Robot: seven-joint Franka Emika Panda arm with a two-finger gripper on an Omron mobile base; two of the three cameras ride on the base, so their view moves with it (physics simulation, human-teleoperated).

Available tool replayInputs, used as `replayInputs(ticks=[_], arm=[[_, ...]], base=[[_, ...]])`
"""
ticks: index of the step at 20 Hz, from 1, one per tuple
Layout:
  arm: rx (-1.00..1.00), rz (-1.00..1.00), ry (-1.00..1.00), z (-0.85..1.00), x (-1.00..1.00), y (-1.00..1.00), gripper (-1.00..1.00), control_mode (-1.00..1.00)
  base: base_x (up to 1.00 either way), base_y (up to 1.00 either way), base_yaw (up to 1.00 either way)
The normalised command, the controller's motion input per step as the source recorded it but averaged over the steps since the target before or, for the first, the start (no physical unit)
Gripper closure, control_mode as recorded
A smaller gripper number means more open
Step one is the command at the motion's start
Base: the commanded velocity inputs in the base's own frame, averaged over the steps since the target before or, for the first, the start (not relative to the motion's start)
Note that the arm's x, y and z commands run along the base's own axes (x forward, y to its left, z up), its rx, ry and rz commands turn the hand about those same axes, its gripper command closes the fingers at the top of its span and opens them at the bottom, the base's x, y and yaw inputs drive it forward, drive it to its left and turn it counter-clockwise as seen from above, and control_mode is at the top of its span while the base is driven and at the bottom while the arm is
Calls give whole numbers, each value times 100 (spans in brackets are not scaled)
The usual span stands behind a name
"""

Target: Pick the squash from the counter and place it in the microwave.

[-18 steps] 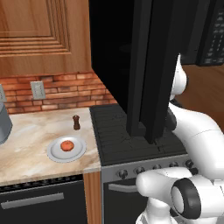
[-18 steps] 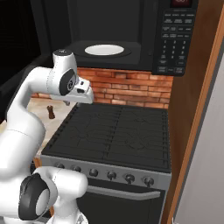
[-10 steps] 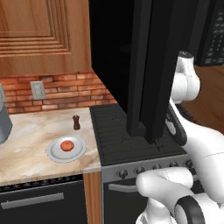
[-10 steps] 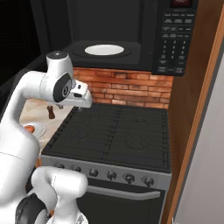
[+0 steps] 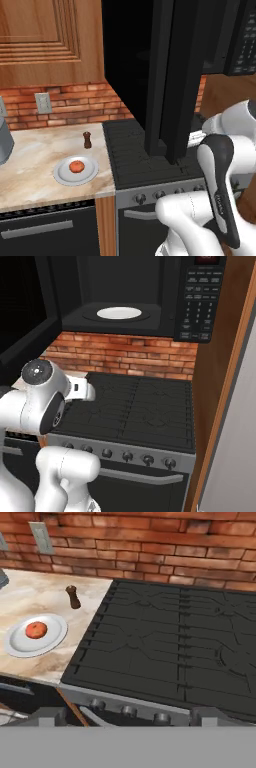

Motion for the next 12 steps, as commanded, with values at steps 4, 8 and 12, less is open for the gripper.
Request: replayInputs(ticks=[4, 8, 12], arm=[[0, 18, -26, -1, -100, 25, -100, -100], [0, 2, -5, 0, -100, 45, -100, -100], [0, -12, 8, 0, -80, 73, -100, -100]], base=[[0, 0, 0], [0, 0, 0], [0, 0, 0]])
